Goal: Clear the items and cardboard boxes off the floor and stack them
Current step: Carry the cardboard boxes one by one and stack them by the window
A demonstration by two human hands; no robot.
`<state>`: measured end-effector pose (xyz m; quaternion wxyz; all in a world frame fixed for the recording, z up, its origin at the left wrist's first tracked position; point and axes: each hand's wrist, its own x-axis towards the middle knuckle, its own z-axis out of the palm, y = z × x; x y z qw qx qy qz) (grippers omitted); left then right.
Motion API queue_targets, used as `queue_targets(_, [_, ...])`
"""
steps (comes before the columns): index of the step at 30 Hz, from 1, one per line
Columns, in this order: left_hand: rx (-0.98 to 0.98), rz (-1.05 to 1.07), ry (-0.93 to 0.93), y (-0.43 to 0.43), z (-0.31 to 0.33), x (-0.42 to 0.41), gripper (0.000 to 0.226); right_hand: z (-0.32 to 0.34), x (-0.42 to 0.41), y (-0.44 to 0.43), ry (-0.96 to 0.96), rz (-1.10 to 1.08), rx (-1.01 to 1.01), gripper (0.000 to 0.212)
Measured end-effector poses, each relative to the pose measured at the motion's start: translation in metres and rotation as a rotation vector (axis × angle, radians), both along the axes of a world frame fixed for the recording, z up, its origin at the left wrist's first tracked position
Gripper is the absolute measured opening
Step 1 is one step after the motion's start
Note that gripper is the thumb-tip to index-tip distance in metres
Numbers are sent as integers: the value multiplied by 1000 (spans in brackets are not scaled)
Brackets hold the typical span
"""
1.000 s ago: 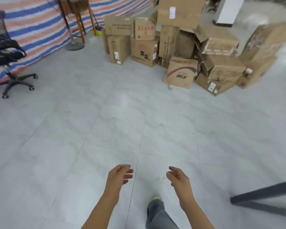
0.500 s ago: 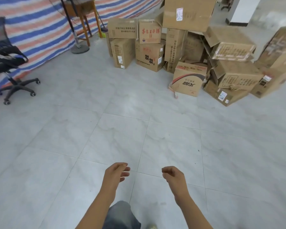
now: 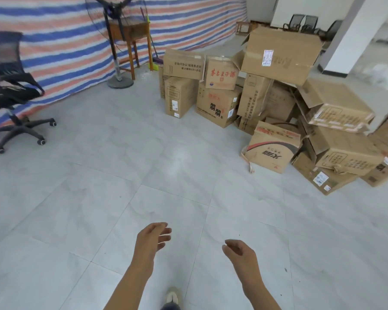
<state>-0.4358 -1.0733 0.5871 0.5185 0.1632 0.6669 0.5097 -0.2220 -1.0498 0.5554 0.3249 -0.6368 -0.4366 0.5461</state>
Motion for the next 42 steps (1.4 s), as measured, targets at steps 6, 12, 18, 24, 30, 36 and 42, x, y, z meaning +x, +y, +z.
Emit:
queue_targets(6, [1,2,4,80,3,-47,12,-2,-54,81,3,-5,-10,8])
queue_targets(12, [-117,-10,-27,117,-18,-68,12,-16,-82,131,-19,-6,-64,7])
queue_targets(18, [-86,76,16,201,-17,-108,13,-22,-116,234,-32,46,-71,8])
queue_targets(24, [-24,157,74,313,-1,-151,14,-3,-161,381,72,84,33,10])
queue_targets(30, [7,238,64,407,7,-177,15,6,-191,483,95,156,62,8])
queue_targets(36, [-68,273,33,458,-7,-199,15,-13,-205,530,63,141,-44,6])
queue_targets(42, [-126,253,-4,532,-31,-240,12,-26,-247,596,-2,166,-89,7])
